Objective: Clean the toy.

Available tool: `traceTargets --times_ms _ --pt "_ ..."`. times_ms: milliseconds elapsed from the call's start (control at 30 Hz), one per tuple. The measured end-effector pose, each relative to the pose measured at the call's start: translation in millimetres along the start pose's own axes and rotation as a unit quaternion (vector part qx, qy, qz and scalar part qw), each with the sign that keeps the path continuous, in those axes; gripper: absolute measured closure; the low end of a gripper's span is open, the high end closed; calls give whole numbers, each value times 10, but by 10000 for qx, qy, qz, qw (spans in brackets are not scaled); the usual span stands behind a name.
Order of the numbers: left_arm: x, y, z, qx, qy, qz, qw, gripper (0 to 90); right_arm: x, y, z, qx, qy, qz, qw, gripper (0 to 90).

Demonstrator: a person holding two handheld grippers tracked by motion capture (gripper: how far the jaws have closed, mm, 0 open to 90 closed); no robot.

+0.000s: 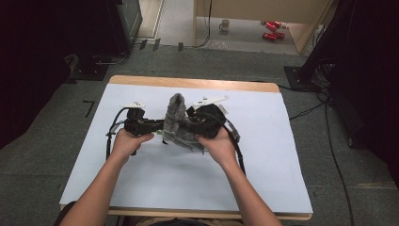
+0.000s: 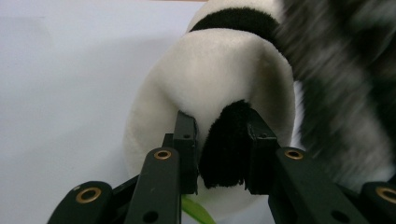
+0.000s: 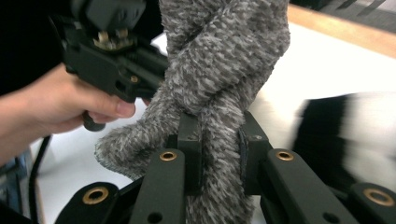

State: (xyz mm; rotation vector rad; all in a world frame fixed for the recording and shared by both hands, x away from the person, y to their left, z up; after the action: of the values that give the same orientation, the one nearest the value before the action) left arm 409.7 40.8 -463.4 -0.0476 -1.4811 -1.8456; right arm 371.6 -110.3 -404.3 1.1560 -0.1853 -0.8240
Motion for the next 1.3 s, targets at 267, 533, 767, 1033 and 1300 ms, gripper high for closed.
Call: traceTargets --times_ms 267,533,767,1033,1300 --pt "-8 -10 -10 -22 150 -100 9998 717 118 -177 -185 -244 -191 122 9994 761" --pt "-27 12 -44 4 334 -172 9993 715 439 -328 206 -292 -564 173 9978 762" --pt "-115 43 -55 -36 360 4 9993 715 582 -428 434 -399 -815 272 9955 760" --pt "-159 70 -80 -7 340 172 9993 710 930 -617 685 -441 -1249 3 9912 759" --pt "-166 80 -78 -65 435 194 9988 707 859 -562 756 -416 -1091 12 9932 761"
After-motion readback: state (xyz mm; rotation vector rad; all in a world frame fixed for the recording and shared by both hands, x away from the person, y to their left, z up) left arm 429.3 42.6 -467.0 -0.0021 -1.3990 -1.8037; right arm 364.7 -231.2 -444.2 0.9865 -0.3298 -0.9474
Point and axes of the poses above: each handheld gripper's, and its own axes: z roughly backward along the jaws, y roughly out of its top, x roughly to its right, the point moved 7 cm from there along -z, roughly forward along the jaws, and after that the axes turned 10 degrees about x, right-handed, at the moved point
